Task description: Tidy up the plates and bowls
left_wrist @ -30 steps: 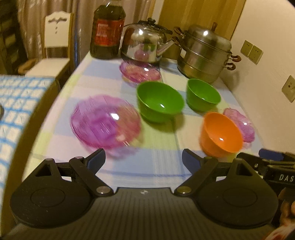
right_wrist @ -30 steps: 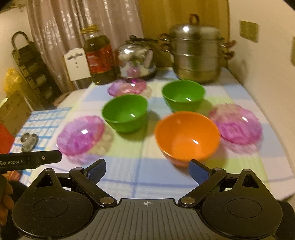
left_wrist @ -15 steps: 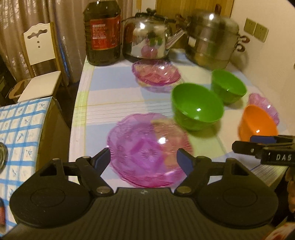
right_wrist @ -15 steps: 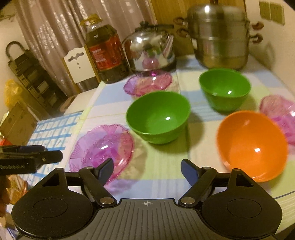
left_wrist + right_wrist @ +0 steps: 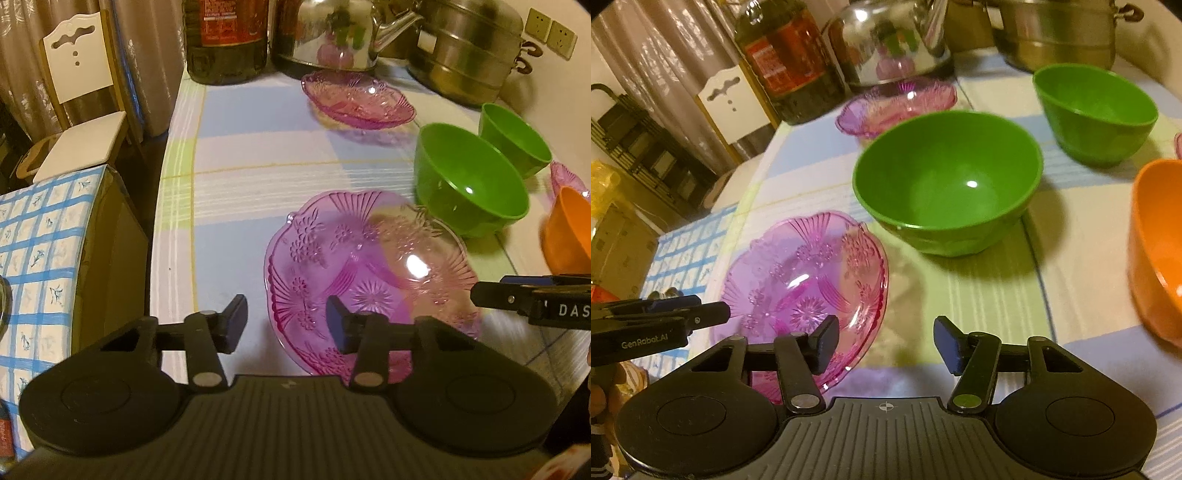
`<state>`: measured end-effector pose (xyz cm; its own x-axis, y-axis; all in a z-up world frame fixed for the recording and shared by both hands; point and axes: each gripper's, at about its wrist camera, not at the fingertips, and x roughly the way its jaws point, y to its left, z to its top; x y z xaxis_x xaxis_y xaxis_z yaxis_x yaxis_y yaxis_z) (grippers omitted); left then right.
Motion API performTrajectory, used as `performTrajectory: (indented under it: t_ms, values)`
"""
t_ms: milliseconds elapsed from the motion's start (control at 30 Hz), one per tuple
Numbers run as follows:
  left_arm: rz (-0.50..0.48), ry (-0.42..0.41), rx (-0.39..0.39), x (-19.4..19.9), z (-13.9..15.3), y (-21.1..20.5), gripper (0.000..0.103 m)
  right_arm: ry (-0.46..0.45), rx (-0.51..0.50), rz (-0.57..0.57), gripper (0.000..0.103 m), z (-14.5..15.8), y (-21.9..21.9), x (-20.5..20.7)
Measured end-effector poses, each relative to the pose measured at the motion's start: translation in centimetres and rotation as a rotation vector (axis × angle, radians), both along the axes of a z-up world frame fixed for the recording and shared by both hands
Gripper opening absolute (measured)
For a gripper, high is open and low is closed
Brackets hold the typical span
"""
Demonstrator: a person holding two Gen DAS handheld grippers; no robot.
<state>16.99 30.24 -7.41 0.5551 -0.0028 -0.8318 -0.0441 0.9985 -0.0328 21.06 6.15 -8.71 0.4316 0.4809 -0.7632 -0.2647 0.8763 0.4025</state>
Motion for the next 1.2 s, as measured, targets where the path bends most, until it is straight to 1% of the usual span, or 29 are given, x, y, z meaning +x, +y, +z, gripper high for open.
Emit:
performTrajectory:
  t_ms: [33, 167, 200, 333, 400, 500, 533, 767, 933, 1200]
  values:
    - [-0.004, 0.001, 0.002, 0.1, -0.2, 0.0, 0.039, 0.007, -0.005, -0.003, 0.055, -0.3, 0.1, 0.2]
    - [-0.01, 0.007, -0.005, 0.4, -0.8, 0.1, 0.027, 0.022, -0.014, -0.004, 0.046, -1.2, 0.5, 0.5]
    - [-0.01, 0.008, -0.006, 0.4, -0.9, 0.2, 0.026, 0.025, -0.015, -0.005, 0.043, -1.4, 0.6, 0.6]
    - [-0.001, 0.013, 0.002, 0.4, -1.2, 0.2, 0.017, 0.044, -0.002, -0.004, 0.038, -1.9, 0.4, 0.7]
    - [0.003, 0.016, 0.007, 0.5, -1.2, 0.2, 0.014, 0.052, 0.01, 0.003, 0.029, -2.0, 0.4, 0.8]
    - [0.003, 0.011, 0.006, 0.3, -1.1, 0.1, 0.013, 0.051, 0.02, 0.013, 0.02, -1.8, 0.5, 0.8]
    - [0.003, 0.009, 0.003, 0.3, -1.0, 0.0, 0.013, 0.051, 0.021, 0.018, 0.013, -1.8, 0.6, 0.7]
    - [0.002, 0.029, 0.021, -0.7, 0.3, -0.5, 0.013, 0.049, 0.02, 0.034, 0.013, -1.0, 0.6, 0.2]
    - [0.013, 0.036, 0.02, -2.1, 1.9, -1.1, 0.013, 0.037, 0.031, 0.046, 0.013, 0.5, 0.1, -1.1]
    - [0.029, 0.014, 0.019, -5.1, 4.9, -3.2, 0.013, 0.014, 0.056, 0.057, 0.013, 3.5, -1.9, -3.9]
